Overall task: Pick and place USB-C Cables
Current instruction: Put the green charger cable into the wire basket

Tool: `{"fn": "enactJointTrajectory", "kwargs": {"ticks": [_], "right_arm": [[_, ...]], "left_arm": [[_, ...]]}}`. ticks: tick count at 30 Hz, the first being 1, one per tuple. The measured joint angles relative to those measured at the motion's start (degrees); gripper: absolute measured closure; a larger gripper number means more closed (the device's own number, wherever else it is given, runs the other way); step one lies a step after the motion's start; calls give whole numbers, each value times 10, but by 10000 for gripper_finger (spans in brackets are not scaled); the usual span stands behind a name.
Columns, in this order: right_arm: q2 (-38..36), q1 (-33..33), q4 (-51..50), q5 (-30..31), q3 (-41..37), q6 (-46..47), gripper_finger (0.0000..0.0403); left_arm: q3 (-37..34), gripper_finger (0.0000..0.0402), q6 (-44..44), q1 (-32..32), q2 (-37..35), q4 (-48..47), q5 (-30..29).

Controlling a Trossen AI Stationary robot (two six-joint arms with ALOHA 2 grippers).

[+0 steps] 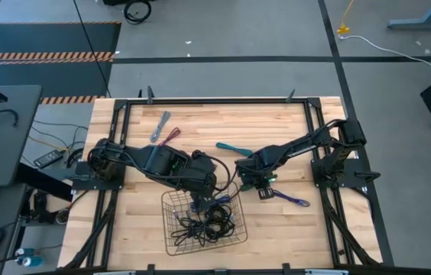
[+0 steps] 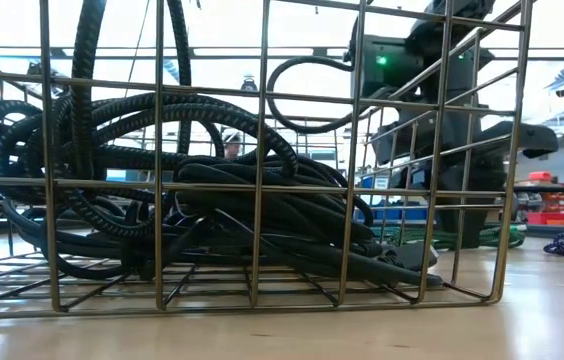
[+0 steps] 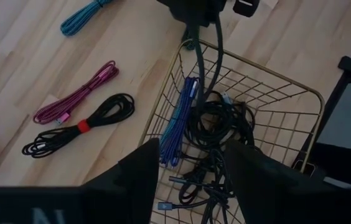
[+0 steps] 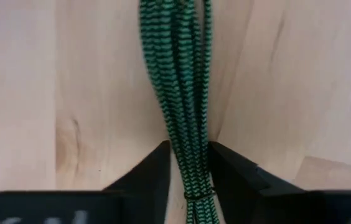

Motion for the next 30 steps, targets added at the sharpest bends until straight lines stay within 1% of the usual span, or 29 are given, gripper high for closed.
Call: {"fn": "enactJointTrajectory", "kwargs": {"ticks": [3, 4, 5, 11, 13, 17, 18, 23, 27, 30], "right_arm": [[0, 0, 0, 2, 0, 4, 363], [0, 0, 0, 0, -1, 3, 378], [0, -1, 0, 0, -1, 2, 383], [-12, -1, -23, 4, 6, 8, 383], [-33, -1, -78, 17, 10, 14, 383], [-103, 0, -135, 49, 51, 36, 384], [-120, 0, -153, 48, 59, 46, 384], [-206, 4, -170, 44, 117, 95, 385], [-239, 15, -177, 41, 171, 126, 385], [-236, 34, -175, 28, 217, 138, 385]], "left_arm": [[0, 213, -6, 0, 0, 0, 0], [0, 214, -6, 0, 0, 0, 0], [0, 214, -6, 0, 0, 0, 0], [0, 214, -6, 0, 0, 0, 0], [0, 214, -2, 0, 0, 0, 0], [0, 214, 14, 2, -10, 1, 1], [0, 214, 14, 3, -14, 1, 1], [2, 214, 29, 9, -38, 7, -3], [1, 214, 38, 11, -68, 7, -21], [3, 214, 41, 10, -90, 7, -44]]}}
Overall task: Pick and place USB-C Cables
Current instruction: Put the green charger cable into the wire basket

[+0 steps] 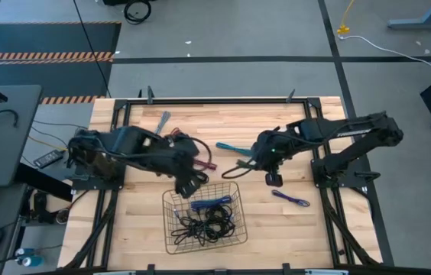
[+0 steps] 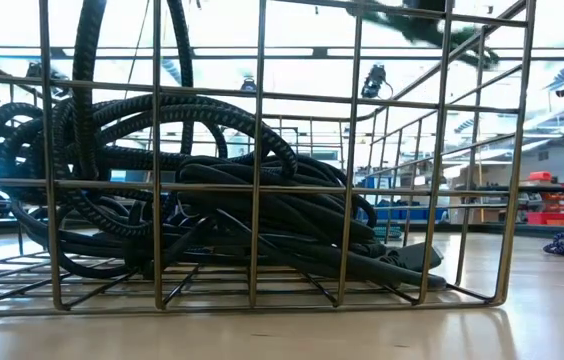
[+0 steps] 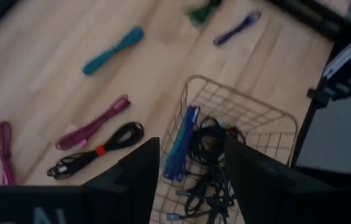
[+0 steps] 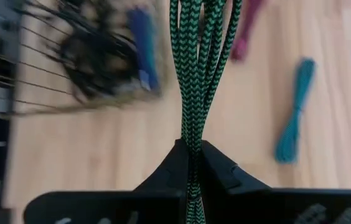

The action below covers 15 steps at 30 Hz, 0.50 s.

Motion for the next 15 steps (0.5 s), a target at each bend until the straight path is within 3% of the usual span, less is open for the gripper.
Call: {"fn": "enactJointTrajectory", "kwargs": {"ticks": [6, 15], "right_arm": [[65, 49, 24, -32, 103, -4, 385], [229, 94, 75, -111, 238, -62, 385]], "left_arm": [[0, 214, 6, -3, -49, -5, -31], [0, 214, 5, -17, -95, -7, -56]]}}
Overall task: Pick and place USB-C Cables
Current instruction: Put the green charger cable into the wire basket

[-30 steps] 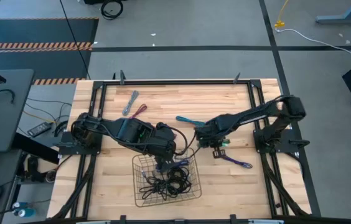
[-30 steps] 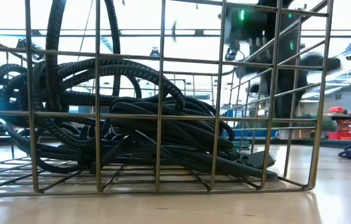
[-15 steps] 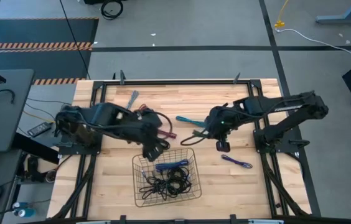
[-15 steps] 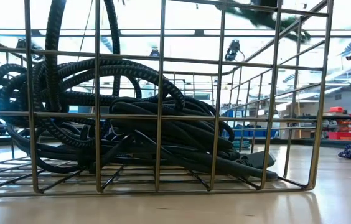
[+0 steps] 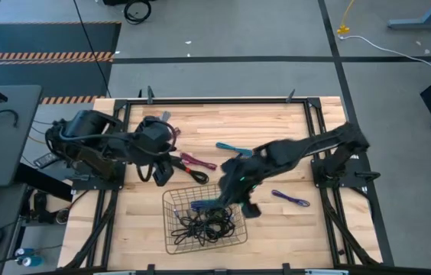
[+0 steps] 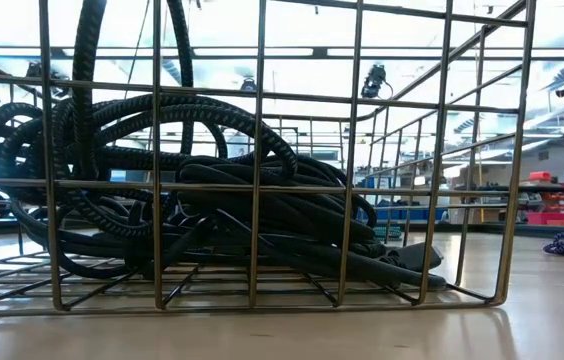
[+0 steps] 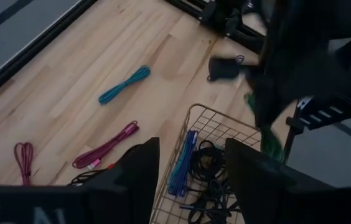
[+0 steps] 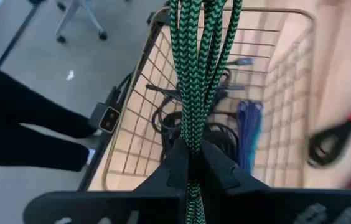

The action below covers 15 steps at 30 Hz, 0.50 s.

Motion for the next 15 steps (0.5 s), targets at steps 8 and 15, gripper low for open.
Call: {"fn": "enactJointTrajectory", "kwargs": {"ticks": [8, 15], "right_arm": [[120, 19, 43, -17, 37, -16, 385], [198, 18, 56, -12, 37, -16, 385]], "left_arm": [[0, 214, 14, -6, -4, 0, 0], [0, 214, 24, -6, -4, 0, 0]]}}
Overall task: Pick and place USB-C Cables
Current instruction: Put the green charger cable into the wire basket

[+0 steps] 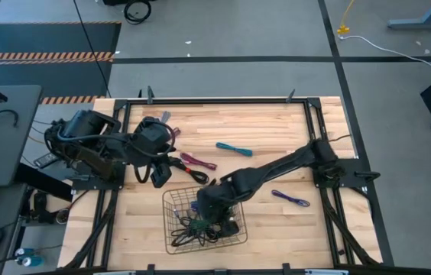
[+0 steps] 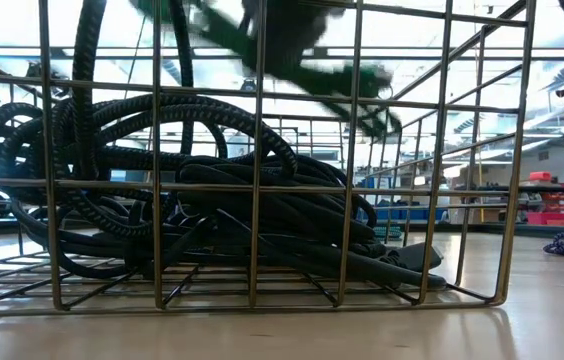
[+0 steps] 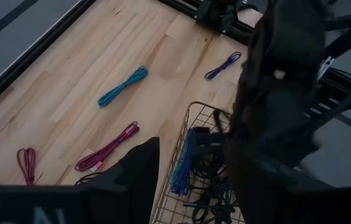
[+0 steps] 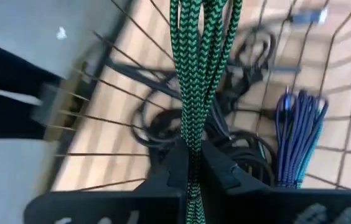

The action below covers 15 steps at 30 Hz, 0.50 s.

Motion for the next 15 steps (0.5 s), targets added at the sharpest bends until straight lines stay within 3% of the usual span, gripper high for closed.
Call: {"fn": "enactJointTrajectory", "kwargs": {"ticks": [8, 15], "right_arm": [[69, -7, -5, 18, 1, 2, 385], [79, -9, -13, 26, 1, -9, 384]], "left_arm": [[0, 214, 0, 0, 0, 0, 0], [0, 214, 1, 0, 0, 0, 0]]}}
